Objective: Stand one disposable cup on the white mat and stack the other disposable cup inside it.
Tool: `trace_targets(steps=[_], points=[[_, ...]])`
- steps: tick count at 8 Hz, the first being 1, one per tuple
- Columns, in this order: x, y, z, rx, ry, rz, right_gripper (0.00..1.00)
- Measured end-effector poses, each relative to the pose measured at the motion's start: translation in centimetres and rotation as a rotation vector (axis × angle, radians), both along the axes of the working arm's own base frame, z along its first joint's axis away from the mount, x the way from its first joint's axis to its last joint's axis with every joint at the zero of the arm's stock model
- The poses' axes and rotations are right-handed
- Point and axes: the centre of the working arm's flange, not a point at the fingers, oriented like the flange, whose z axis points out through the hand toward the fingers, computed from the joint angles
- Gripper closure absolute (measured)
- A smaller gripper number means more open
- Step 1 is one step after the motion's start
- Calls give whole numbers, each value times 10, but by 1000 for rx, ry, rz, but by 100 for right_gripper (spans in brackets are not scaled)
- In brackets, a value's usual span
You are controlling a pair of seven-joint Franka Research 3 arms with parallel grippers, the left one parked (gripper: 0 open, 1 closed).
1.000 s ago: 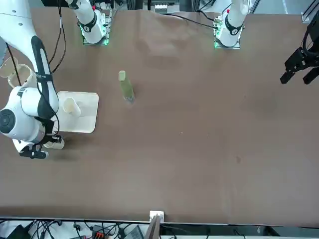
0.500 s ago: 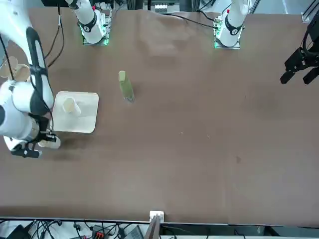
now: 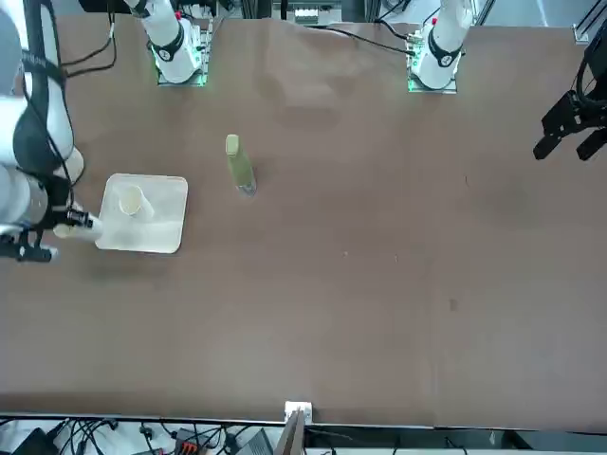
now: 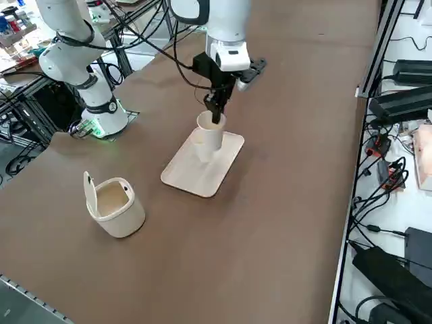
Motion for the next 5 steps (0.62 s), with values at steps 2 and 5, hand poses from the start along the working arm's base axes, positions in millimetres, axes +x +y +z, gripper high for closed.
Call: trace_targets(steps=[2,5], points=[[-28,24,-11,-2,37,-11,98],[-56,38,-35,0,41,-1,98]])
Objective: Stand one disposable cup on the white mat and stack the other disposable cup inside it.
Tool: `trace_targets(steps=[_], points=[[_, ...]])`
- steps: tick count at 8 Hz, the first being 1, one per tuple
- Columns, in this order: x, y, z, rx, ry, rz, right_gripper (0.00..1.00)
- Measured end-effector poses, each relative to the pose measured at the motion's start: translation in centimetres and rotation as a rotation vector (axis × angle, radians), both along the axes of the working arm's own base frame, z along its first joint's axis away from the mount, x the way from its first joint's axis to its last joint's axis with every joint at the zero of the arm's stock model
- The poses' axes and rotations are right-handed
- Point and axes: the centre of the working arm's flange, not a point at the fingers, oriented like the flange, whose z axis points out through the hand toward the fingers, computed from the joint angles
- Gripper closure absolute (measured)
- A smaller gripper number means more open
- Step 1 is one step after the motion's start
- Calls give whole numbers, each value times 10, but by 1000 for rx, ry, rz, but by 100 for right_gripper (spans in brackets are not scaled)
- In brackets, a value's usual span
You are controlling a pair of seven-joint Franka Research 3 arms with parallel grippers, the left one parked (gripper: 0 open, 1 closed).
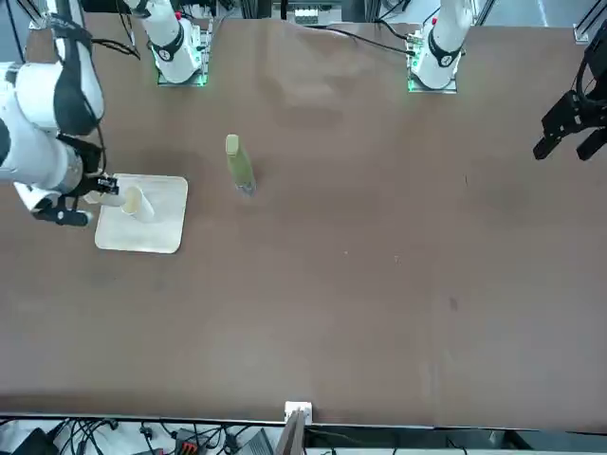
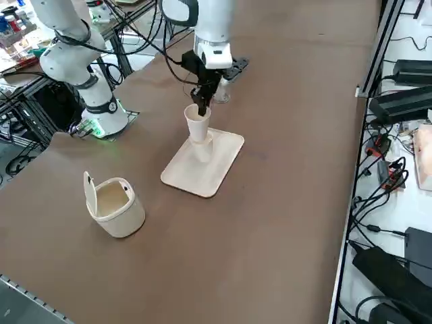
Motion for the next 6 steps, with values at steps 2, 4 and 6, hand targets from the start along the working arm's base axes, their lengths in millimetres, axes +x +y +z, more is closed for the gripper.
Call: trace_targets(steps=[2,4,6], points=[[-15,0,-12,3,10,1,98],[-17,0,-10,1,0,-9,98],[-15,0,-8,0,-20,-16,98]])
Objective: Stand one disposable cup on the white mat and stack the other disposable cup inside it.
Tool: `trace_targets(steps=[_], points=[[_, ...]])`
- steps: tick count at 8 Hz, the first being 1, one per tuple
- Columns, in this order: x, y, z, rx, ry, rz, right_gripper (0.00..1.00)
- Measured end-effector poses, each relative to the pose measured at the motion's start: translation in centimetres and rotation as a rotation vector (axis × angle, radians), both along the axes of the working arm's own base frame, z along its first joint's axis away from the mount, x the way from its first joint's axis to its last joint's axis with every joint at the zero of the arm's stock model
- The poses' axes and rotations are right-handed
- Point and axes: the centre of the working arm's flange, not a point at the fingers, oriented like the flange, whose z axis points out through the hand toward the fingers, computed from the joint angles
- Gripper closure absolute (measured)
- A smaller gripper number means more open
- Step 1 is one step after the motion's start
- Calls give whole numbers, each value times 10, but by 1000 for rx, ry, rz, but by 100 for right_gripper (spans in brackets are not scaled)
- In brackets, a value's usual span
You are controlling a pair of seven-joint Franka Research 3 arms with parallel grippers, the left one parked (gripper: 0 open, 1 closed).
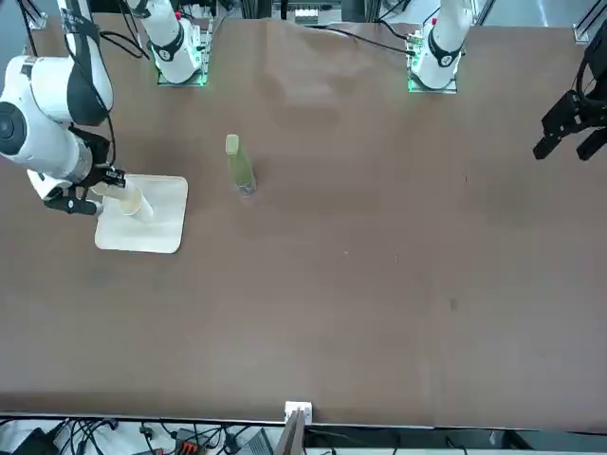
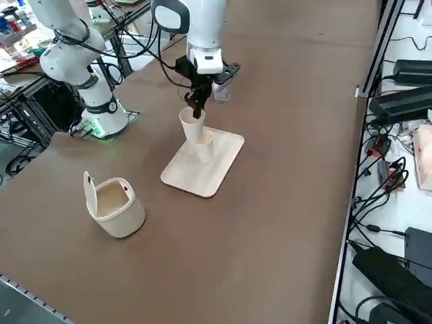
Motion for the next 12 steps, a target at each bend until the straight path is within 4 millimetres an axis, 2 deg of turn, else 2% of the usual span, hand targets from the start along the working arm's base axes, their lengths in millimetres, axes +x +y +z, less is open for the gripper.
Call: trace_targets(steps=[2,5,8,10,11,12], points=[[3,2,0,0,-23,2,98],[5,21,-11,-7,-17,-5,98],[3,22,-16,-9,-6,-7,89],[4,19,-15,-9,-8,-13,56],[6,16,-9,-9,-15,-11,36],[10,13,8,-7,-13,5,19]])
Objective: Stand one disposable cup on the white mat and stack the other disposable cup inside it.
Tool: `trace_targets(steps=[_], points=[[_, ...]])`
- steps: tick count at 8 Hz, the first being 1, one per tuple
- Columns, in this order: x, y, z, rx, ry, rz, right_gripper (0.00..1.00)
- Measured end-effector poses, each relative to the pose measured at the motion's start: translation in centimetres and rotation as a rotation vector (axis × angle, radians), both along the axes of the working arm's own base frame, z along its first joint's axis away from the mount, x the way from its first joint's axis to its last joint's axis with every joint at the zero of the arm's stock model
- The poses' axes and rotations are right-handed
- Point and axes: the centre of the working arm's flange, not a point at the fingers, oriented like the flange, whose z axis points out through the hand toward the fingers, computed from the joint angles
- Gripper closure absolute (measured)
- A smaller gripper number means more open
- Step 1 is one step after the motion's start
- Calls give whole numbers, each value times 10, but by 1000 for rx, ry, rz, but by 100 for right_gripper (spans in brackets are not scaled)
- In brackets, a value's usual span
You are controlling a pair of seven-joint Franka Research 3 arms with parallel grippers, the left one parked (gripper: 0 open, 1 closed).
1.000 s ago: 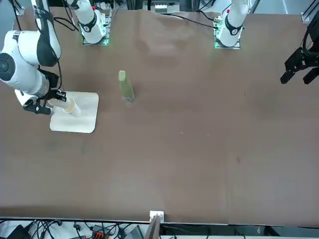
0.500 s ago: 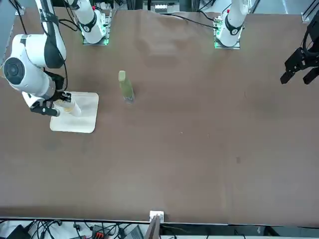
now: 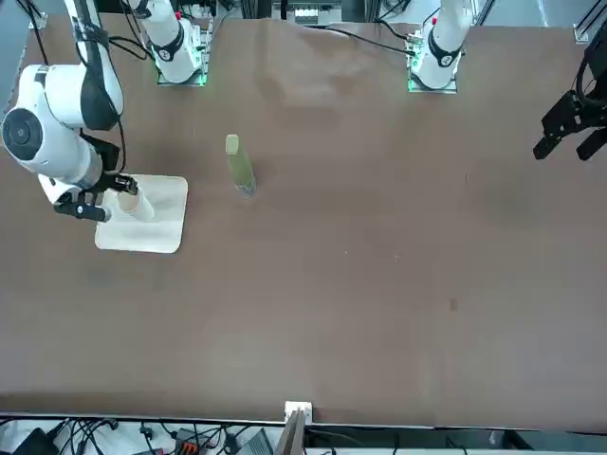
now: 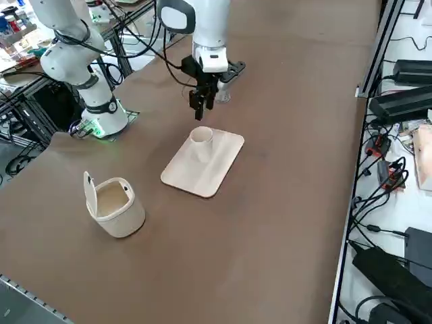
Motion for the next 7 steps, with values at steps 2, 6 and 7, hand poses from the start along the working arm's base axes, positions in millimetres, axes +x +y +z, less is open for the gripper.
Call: trace_targets(steps=[2,6,7], points=[[7,-23,72,21,-3,76,0],[-12,-51,210,110,-137,123,0],[-14,-47,221,115,-155,98,0]])
